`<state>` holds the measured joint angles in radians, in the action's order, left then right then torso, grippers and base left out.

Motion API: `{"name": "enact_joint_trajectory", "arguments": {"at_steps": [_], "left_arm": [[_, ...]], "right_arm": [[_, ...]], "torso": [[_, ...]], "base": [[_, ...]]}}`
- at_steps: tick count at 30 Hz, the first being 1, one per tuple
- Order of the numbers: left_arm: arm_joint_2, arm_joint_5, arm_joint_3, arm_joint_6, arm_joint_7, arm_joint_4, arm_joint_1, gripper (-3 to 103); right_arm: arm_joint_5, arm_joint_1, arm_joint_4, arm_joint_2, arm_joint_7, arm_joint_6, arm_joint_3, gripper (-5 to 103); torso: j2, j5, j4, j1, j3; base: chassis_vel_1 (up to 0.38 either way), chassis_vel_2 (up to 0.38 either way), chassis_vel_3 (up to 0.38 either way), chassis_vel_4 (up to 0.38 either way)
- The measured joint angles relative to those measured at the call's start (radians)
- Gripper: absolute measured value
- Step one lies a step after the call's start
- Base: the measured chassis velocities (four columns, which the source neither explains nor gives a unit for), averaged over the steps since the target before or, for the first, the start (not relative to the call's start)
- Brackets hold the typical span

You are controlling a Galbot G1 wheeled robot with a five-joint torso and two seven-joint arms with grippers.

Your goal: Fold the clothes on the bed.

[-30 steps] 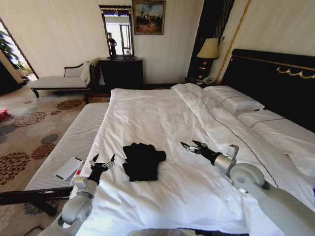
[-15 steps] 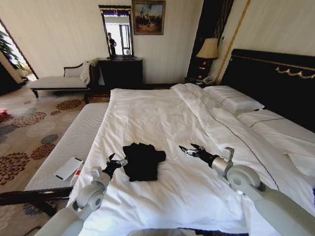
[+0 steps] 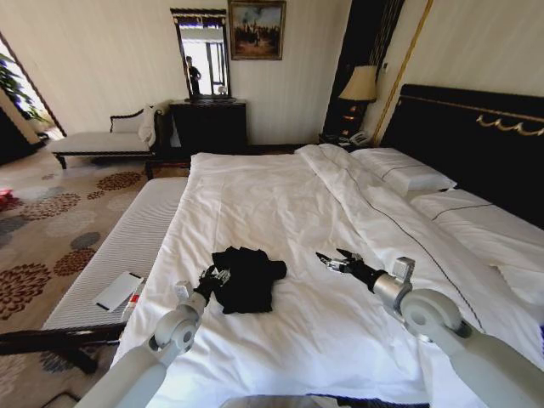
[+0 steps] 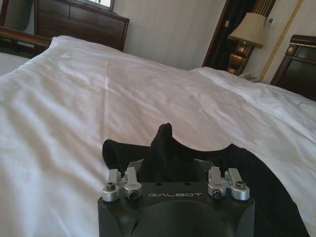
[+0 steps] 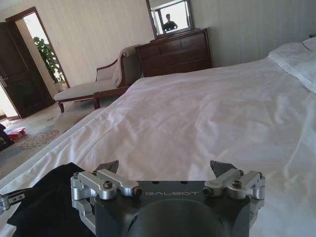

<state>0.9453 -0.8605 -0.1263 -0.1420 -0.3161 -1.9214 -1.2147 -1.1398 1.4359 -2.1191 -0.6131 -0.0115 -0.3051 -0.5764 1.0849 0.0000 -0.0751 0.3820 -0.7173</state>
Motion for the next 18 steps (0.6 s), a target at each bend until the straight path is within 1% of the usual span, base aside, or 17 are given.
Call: {"name": "enact_joint_trajectory", "arguments": {"at_steps": [4, 5, 8, 11, 12, 13, 16, 17, 18], "left_arm": [[0.008, -0.01, 0.009, 0.0, -0.007, 0.018, 0.019, 58], [0.012, -0.01, 0.012, 0.0, -0.008, 0.023, 0.024, 56], [0.021, -0.01, 0.016, 0.0, -0.009, 0.031, 0.03, 54], [0.042, -0.011, 0.026, 0.0, -0.012, 0.044, 0.036, 51], [0.046, -0.012, 0.03, -0.001, -0.013, 0.048, 0.037, 46], [0.046, -0.012, 0.03, -0.001, -0.013, 0.048, 0.037, 46], [0.054, -0.011, 0.038, -0.002, -0.017, 0.057, 0.042, 30], [0.054, -0.015, 0.038, -0.002, -0.02, 0.057, 0.043, 30], [0.054, -0.017, 0.037, -0.003, -0.021, 0.056, 0.043, 25]], "right_arm": [[0.0, 0.006, -0.002, 0.001, -0.002, 0.001, -0.006, 100], [0.0, 0.007, -0.003, 0.001, -0.003, 0.002, -0.007, 100], [0.0, 0.011, -0.005, 0.001, -0.006, 0.002, -0.009, 100], [-0.002, 0.016, -0.01, 0.002, -0.009, 0.002, -0.013, 100], [-0.002, 0.016, -0.01, 0.002, -0.012, 0.002, -0.013, 100], [-0.002, 0.016, -0.01, 0.002, -0.012, 0.002, -0.013, 100], [-0.002, 0.02, -0.012, 0.005, -0.016, 0.002, -0.015, 100], [-0.002, 0.023, -0.014, 0.006, -0.016, 0.002, -0.017, 100], [-0.002, 0.025, -0.015, 0.007, -0.016, 0.003, -0.019, 100]], "torso": [[0.0, 0.0, -0.0002, 0.0, 0.0], [0.0, 0.0, -0.0001, 0.0, 0.0], [0.0, 0.0001, -0.0001, 0.0, 0.0], [0.0, 0.0, -0.0002, 0.0, 0.0], [0.0, 0.0, -0.0002, 0.0, 0.0], [0.0, 0.0, -0.0002, 0.0, 0.0], [0.0, 0.0, -0.0001, 0.0, 0.0], [0.0, 0.0, -0.0002, 0.0, 0.0], [0.0, 0.0, -0.0001, 0.0, 0.0]], "base": [[0.0, 0.0, 0.0, 0.0], [0.0, 0.0, 0.0, 0.0], [0.0, 0.0, 0.0, 0.0], [0.0, 0.0, 0.0, 0.0], [0.0, 0.0, 0.0, 0.0], [0.0, 0.0, 0.0, 0.0], [0.0, 0.0, 0.0, 0.0], [0.0, 0.0, 0.0, 0.0], [0.0, 0.0, 0.0, 0.0]]}}
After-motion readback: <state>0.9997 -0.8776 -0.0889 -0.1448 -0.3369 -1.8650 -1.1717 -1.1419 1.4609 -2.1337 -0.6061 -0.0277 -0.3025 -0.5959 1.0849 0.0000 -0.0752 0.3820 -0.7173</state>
